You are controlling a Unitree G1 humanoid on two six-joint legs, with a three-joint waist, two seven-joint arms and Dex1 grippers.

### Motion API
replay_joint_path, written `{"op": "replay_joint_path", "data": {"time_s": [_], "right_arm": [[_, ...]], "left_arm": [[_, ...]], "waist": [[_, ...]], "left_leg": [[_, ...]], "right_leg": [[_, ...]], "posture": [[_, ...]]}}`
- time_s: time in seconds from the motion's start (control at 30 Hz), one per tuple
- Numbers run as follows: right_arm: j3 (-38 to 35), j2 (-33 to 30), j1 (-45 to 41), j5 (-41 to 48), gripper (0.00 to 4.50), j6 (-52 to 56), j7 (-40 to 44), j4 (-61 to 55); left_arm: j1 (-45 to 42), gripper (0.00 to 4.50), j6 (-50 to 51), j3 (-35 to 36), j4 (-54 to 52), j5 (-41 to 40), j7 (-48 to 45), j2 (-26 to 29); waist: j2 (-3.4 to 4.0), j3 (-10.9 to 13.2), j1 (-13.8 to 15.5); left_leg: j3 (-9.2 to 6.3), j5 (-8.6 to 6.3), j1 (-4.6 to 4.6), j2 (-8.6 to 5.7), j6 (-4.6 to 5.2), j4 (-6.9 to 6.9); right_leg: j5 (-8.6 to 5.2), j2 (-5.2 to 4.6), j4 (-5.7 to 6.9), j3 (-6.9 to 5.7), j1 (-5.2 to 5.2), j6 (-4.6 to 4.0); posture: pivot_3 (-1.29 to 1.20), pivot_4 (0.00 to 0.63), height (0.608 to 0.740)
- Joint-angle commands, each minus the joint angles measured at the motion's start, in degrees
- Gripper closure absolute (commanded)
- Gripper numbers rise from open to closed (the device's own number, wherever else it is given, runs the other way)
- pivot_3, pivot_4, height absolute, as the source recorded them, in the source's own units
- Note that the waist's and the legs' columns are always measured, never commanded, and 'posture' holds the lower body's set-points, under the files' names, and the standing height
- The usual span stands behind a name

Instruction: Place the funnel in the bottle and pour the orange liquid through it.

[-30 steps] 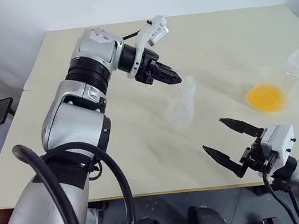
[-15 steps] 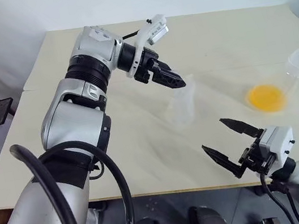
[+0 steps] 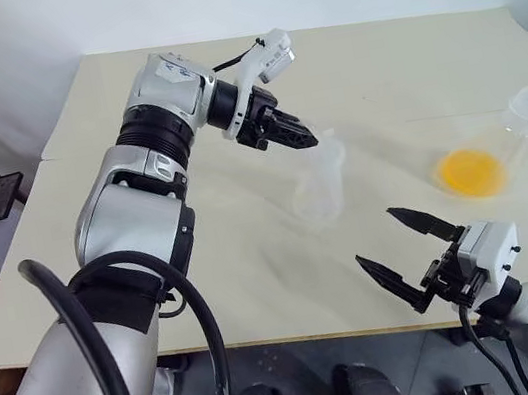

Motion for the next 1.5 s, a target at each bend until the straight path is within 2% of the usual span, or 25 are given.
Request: {"op": "replay_joint_path", "data": {"time_s": [0.03,0.07,0.43,0.7,1.0,1.3,1.5], "right_arm": [[-0.86,-0.14,0.25,0.82,0.0,-0.92,-0.14,-2.21],[-0.84,-0.14,0.31,0.79,0.0,-0.93,-0.14,-2.23],[-0.55,-0.09,0.42,0.65,0.0,-0.98,-0.04,-2.07],[-0.36,0.02,0.07,0.43,0.0,-1.13,-0.08,-1.71],[0.02,0.47,-0.23,-0.06,0.0,-1.55,-0.45,-1.43],[0.78,0.99,-0.14,-0.81,0.0,-2.14,-1.22,-1.37],[1.58,1.63,-0.28,-1.58,0.0,-2.62,-1.51,-1.14]], "left_arm": [[-0.11,4.14,-0.5,0.72,-1.96,0.16,-1.31,0.43],[-0.09,4.49,-0.43,0.71,-2.04,0.17,-1.71,0.51],[-5.08,4.49,2.62,2.58,-0.39,-0.64,-7.31,3.41],[-6.77,4.49,5.11,-3.94,0.8,5.56,-13.08,4.79],[-6.71,4.49,9.62,-4.46,1.71,6.0,-11.56,1.92],[-6.98,4.49,9.47,-5.61,1.98,7.02,-13.0,0.62],[-7.1,4.49,10.92,-4.16,2.71,5.89,-9.25,-1.4]], "waist": [[0.0,0.0,0.0],[0.0,0.0,0.0],[0.0,0.0,-0.02],[0.0,0.0,-0.11],[0.0,0.0,0.01],[0.0,0.0,-0.13],[0.0,0.0,0.01]], "left_leg": [[0.0,0.0,0.0,0.0,0.0,0.0],[0.0,0.0,0.0,0.0,0.0,0.0],[0.0,0.0,-0.01,-0.01,0.0,0.01],[0.01,0.0,0.03,-0.01,0.0,0.01],[-0.02,0.0,0.01,-0.01,0.01,0.02],[-0.02,0.0,0.01,-0.01,0.01,0.02],[-0.02,0.0,0.0,-0.03,0.01,0.04]], "right_leg": [[0.0,0.0,0.0,0.0,0.0,0.0],[0.0,0.0,0.0,0.0,0.0,0.0],[0.0,0.0,0.02,-0.01,-0.01,0.0],[0.0,0.01,0.06,0.02,0.0,0.0],[0.0,-0.02,0.07,0.02,-0.01,0.0],[0.0,-0.01,0.08,0.03,-0.03,0.0],[0.0,-0.03,0.09,0.03,-0.02,0.0]], "posture": [[0.0,0.15,0.74],[0.0,0.15,0.74],[0.0,0.15,0.74],[0.0,0.15,0.74],[0.0,0.15,0.74],[0.0,0.15,0.74],[0.0,0.15,0.74]]}}
